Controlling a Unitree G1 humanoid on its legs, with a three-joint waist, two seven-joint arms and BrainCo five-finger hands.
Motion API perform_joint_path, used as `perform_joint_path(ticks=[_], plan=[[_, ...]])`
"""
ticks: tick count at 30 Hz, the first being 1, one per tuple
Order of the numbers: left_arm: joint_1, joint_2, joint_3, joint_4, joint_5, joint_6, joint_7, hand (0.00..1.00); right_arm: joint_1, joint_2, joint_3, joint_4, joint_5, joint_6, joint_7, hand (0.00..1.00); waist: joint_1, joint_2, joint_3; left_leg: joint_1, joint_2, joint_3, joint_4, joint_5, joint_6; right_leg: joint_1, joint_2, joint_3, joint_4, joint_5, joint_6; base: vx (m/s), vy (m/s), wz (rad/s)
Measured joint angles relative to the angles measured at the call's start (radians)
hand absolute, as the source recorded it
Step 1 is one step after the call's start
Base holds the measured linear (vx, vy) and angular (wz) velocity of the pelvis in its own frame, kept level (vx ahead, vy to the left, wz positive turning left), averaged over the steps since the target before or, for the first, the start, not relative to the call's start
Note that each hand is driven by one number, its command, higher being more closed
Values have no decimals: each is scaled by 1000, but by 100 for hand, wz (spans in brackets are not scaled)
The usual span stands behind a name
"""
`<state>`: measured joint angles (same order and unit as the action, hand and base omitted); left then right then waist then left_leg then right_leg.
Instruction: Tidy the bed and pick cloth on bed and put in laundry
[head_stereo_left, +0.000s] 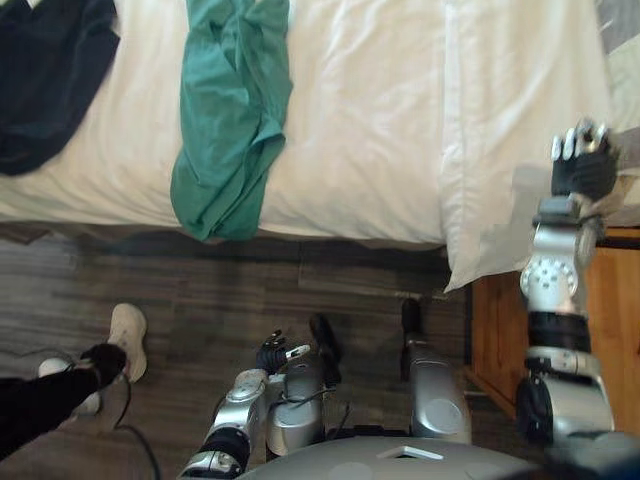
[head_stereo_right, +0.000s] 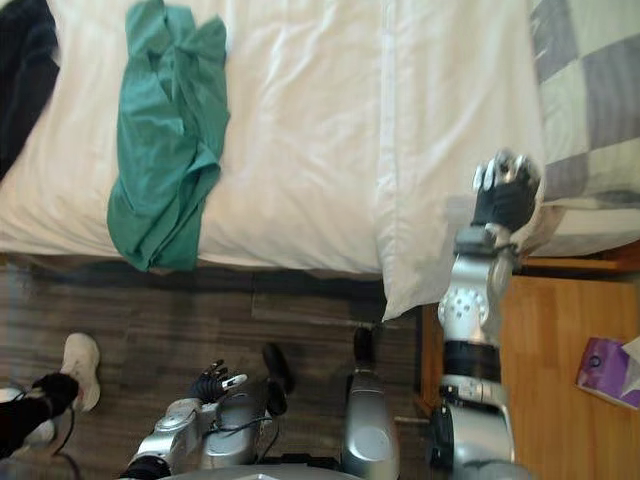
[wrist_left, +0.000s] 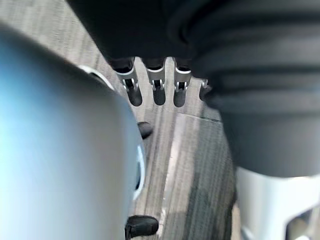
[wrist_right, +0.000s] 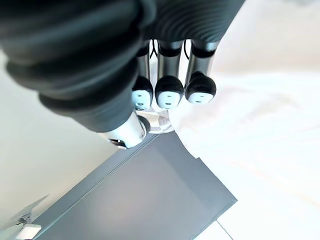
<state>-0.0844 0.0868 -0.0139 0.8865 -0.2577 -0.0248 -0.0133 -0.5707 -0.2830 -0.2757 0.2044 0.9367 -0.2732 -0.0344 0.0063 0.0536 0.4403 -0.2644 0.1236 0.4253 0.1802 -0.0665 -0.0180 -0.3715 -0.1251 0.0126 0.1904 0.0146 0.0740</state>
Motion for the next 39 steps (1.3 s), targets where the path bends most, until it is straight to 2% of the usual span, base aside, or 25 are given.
perform_joint_path(ticks=[2, 3, 5, 7, 9, 12, 17, 18, 19, 21, 22, 23, 24, 26, 28, 29, 31, 33, 34, 36, 39], plan=[[-46, -10, 3, -2, -9, -22, 3, 0, -33, -9, 9, -40, 22, 0, -24, 100, 8, 2, 37, -58, 11, -10, 46, -2, 3, -51, 1, -4, 34, -3, -4, -90, -19, 21], [-92, -24, 6, -8, -11, -39, 15, 0, -68, -12, 10, -88, 32, -1, -45, 100, 5, 10, 64, -147, 24, -32, 103, -16, 12, -126, 1, -20, 82, -16, -17, -151, -29, 35], [-128, -36, 7, -23, -29, -54, 23, 0, -93, -13, 8, -111, 35, -8, -63, 100, 0, 14, 85, -221, 35, -52, 149, -24, 15, -194, -3, -30, 134, -34, -15, -142, -20, 37], [-177, -58, 12, -41, -51, -76, 54, 0, -111, -12, 5, -109, 55, -18, -106, 100, 5, 12, 100, -328, 40, -67, 216, -37, 22, -315, -17, -30, 244, -73, -19, -145, -28, 35], [-209, -81, 44, -42, -84, -89, 95, 0, -101, 2, -5, -115, 83, -70, -113, 100, 2, 11, 102, -399, 43, -76, 297, -63, 26, -398, -29, -27, 348, -114, -26, -84, -47, 19], [-218, -86, 73, -41, -114, -94, 117, 0, -99, 39, -27, -58, 114, -97, -68, 100, -13, 10, 103, -417, 56, -81, 356, -93, 25, -415, -31, -24, 406, -141, -33, -10, -9, 1], [-218, -111, 135, -38, -116, -98, 131, 0, -68, 111, -28, 26, 123, -128, 37, 100, -31, 1, 100, -404, 79, -71, 391, -114, 24, -396, -15, -14, 396, -137, -31, -1, -25, -15], [-218, -113, 135, -38, -116, -98, 131, 0, -52, 119, -28, 32, 123, -129, 45, 100, -31, 0, 100, -395, 81, -68, 390, -114, 24, -385, -13, -12, 387, -134, -30, 40, -4, -20], [-216, -117, 138, -38, -116, -98, 131, 0, -13, 137, -27, 58, 123, -129, 61, 100, -31, -13, 97, -367, 84, -51, 381, -115, 24, -363, -5, -4, 370, -125, -28, 73, 7, -32], [-213, -124, 154, -38, -117, -97, 129, 0, 72, 167, -31, 189, 141, -121, 69, 100, -35, -23, 95, -315, 93, -34, 370, -121, 22, -310, 5, 3, 334, -111, -32, 88, 14, -37], [-213, -127, 154, -40, -118, -97, 129, 0, 145, 185, -40, 302, 160, -99, 68, 100, -35, -23, 94, -281, 97, -20, 361, -128, 21, -278, 9, 8, 311, -104, -31, 91, 24, -45], [-211, -135, 154, -41, -124, -97, 129, 0, 226, 209, -62, 413, 161, -65, 66, 0, -35, -23, 94, -250, 102, 2, 350, -143, 12, -255, 17, 26, 289, -99, -33, 74, 21, -51], [-211, -137, 155, -41, -124, -94, 129, 0, 260, 227, -69, 444, 159, -51, 66, 0, -36, -22, 94, -236, 103, 12, 343, -147, 10, -245, 20, 36, 276, -96, -33, 111, 29, -58], [-202, -141, 170, -41, -125, -70, 131, 0, 425, 276, -75, 490, 109, -6, 67, 0, -66, -20, 93, -169, 107, 53, 309, -157, 7, -184, 28, 61, 211, -67, -21, 144, 33, -52], [-203, -153, 169, -41, -124, -49, 130, 0, 505, 277, -74, 486, 41, 9, 70, 0, -76, -18, 91, -101, 110, 69, 287, -162, 4, -108, 32, 64, 161, -50, -10, 135, 24, -32], [-201, -154, 158, -41, -124, -40, 129, 0, 536, 273, -72, 481, -9, 11, 72, 0, -74, -21, 87, -65, 111, 77, 274, -163, 3, -70, 34, 63, 139, -46, -11, 164, 15, -20], [-179, -154, 135, -40, -123, -10, 126, 0, 581, 272, -55, 479, -127, 17, 82, 0, -70, -37, 41, -18, 111, 91, 240, -162, -3, -19, 36, 59, 95, -37, -10, 161, -7, -8], [-127, -149, 126, -40, -95, 49, 90, 0, 632, 295, -23, 468, -324, 27, 83, 0, -63, -63, -41, 50, 110, 111, 191, -150, -10, 44, 37, 43, 55, -33, -7, 187, -27, -6], [-117, -149, 120, -39, -71, 61, 80, 0, 640, 302, -22, 468, -384, 34, 72, 0, -58, -66, -55, 64, 110, 113, 181, -149, -13, 54, 36, 28, 56, -34, -9, 160, -25, -5], [-87, -128, 109, -39, 18, 95, 50, 0, 654, 323, -7, 507, -550, 71, 65, 0, -45, -83, -84, 109, 112, 115, 158, -145, -20, 75, 27, -50, 91, -67, -45, 143, -50, 6], [-59, -99, 105, -38, 45, 109, 42, 0, 648, 323, 30, 573, -590, 98, 84, 0, -43, -93, -91, 142, 102, 113, 129, -134, -36, 83, 10, -109, 124, -92, -46, 79, -69, 7]])
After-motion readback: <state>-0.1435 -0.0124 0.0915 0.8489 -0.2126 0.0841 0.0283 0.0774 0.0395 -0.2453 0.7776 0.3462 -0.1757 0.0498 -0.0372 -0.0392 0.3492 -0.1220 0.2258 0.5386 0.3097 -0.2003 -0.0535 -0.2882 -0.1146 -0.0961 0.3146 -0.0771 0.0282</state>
